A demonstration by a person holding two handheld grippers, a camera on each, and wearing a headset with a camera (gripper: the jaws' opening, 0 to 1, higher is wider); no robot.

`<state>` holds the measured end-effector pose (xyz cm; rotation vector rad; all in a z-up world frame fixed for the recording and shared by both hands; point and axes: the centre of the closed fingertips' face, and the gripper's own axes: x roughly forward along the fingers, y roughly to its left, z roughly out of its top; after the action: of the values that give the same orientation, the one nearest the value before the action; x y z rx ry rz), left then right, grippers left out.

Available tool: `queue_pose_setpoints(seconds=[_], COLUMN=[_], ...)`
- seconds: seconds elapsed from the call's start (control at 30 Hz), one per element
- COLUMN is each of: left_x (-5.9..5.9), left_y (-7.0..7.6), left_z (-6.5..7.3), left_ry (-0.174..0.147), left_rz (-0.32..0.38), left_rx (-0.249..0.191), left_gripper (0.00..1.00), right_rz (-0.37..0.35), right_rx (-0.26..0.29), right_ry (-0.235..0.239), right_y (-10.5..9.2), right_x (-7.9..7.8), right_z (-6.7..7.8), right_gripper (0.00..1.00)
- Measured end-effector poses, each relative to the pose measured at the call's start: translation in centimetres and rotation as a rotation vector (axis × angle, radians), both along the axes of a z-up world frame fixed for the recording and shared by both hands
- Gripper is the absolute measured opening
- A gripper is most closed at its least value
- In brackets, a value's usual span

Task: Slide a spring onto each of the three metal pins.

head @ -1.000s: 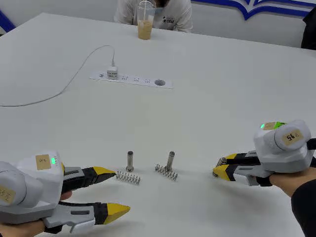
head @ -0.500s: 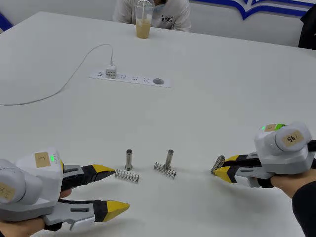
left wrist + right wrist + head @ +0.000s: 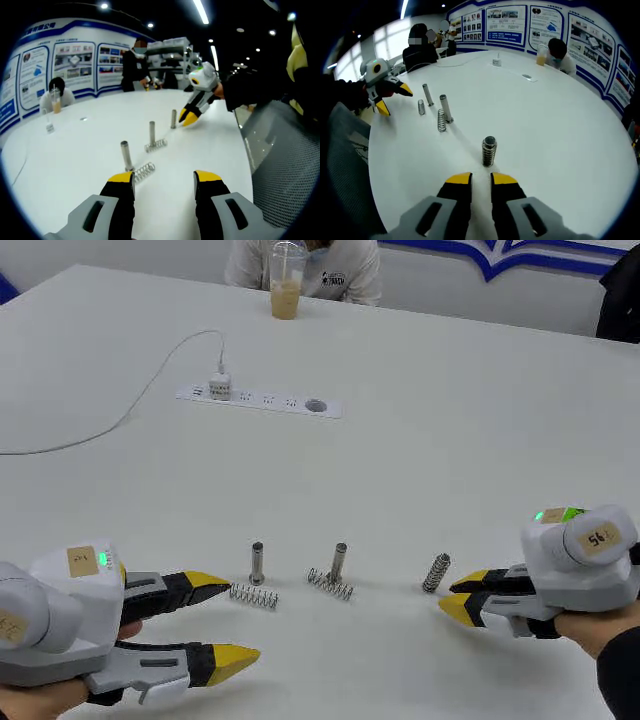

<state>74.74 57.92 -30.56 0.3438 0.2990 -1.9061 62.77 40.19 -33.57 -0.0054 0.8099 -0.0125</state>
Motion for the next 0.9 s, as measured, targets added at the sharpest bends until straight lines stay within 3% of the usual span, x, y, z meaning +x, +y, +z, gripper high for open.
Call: queue_pose_setpoints(seconds=[0.47,0.9], left_x=[0.0,-0.1], left_y=[0.0,0.0], left_z=[0.2,0.4], left_ry=[-0.002,-0.006], left_rz=[-0.001,-0.003], left_rx=[-0.006,-0.007], left_gripper=[0.48,0.48], right_rz=[0.026,0.084], right_rx=[0.008,0.010], right_ry=[-0.004,-0.016], right_y=[2.1,4.2], right_x=[0.0,1.6], right_z=[0.2,0.6], right_gripper=[0.16,0.16])
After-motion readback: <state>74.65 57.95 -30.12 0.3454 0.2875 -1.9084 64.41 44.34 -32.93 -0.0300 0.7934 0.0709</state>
